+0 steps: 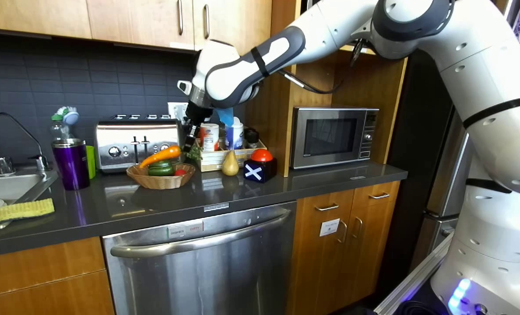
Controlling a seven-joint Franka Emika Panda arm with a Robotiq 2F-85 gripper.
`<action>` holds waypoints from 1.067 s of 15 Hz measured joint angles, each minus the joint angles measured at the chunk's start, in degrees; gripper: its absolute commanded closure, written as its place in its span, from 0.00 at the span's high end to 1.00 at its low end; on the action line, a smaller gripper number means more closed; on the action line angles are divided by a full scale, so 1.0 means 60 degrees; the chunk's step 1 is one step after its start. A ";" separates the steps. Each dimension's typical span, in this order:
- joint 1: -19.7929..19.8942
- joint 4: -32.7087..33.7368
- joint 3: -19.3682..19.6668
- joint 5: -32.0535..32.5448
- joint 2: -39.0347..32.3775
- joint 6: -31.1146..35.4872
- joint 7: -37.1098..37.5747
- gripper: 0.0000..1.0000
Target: Remove the carrot out if the bowl
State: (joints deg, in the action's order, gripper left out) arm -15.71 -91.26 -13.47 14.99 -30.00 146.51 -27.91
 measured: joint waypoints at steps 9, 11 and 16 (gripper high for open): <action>0.0243 -0.1924 0.0597 0.0828 0.2061 0.0075 0.0556 0.02; 0.0333 -0.2371 0.0703 0.1056 0.2401 -0.0035 0.0642 0.02; 0.0509 -0.3132 0.0956 0.1831 0.2847 -0.0129 0.0998 0.02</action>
State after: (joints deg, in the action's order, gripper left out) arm -12.66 -110.05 -7.73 25.97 -12.92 145.73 -21.93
